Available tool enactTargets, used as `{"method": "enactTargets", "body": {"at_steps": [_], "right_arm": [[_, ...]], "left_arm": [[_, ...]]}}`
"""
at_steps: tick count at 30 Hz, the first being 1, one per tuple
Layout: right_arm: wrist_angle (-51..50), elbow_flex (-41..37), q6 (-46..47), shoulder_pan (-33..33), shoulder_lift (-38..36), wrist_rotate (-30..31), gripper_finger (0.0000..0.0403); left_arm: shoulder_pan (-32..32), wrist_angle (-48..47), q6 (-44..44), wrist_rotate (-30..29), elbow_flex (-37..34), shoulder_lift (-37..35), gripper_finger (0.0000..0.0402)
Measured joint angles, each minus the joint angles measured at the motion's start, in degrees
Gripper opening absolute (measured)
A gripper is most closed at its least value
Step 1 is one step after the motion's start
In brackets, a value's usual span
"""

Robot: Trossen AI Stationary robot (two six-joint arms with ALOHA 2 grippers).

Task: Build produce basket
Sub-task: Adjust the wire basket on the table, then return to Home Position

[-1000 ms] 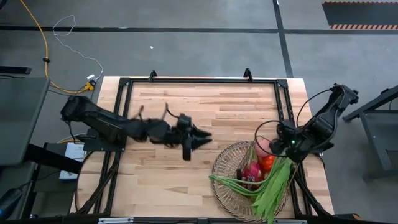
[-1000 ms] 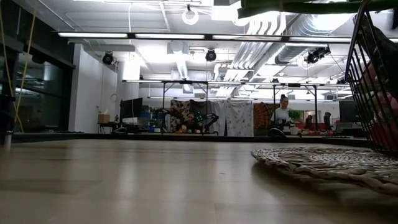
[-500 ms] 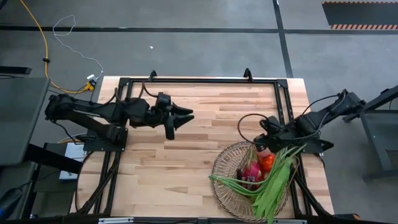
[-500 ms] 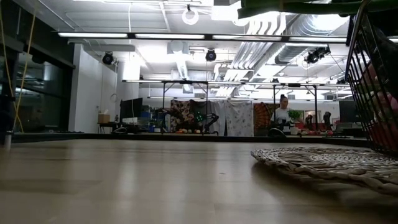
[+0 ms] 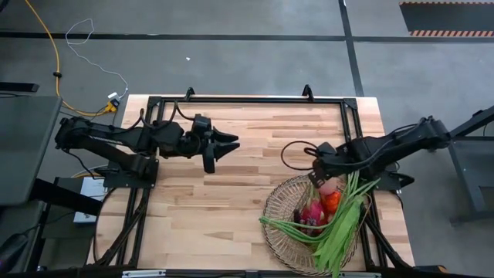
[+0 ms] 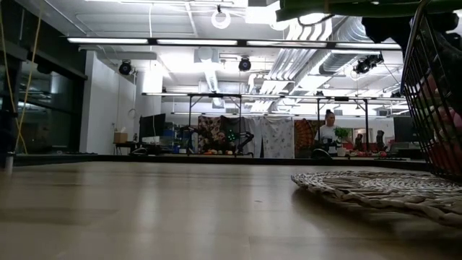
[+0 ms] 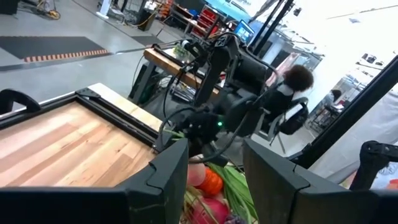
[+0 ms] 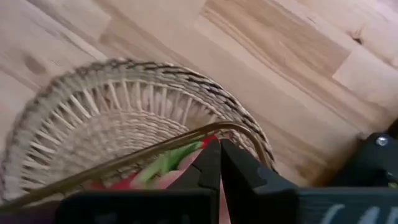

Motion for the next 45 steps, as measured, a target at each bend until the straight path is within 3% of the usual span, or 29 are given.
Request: {"method": "enactTargets", "body": {"at_steps": [9, 31, 36, 40, 45], "right_arm": [[-0.89, 0.00, -6.60, -2.51, 4.33, -3.66, 0.0000], [9.99, 0.02, -15.94, -3.53, 5.87, -1.58, 0.0000], [3.50, 5.27, -20.64, -3.31, 5.45, -4.67, 0.0000], [-1.93, 11.91, -27.44, -2.92, 4.10, -3.82, 0.0000], [6.42, 13.88, -34.79, -5.09, -0.42, -2.77, 0.0000]], "left_arm": [[0.00, 0.02, 0.00, 0.44, 0.00, 0.02, 0.0140], [-0.02, 0.03, -0.02, 0.44, 0.00, 0.04, 0.0140], [0.00, -0.50, 0.07, 1.12, -0.02, -0.82, 0.0140], [-0.02, -2.93, 0.59, 2.19, 0.00, -3.73, 0.0140], [0.09, -5.84, 5.02, 1.55, 0.00, -7.10, 0.0140]]}}
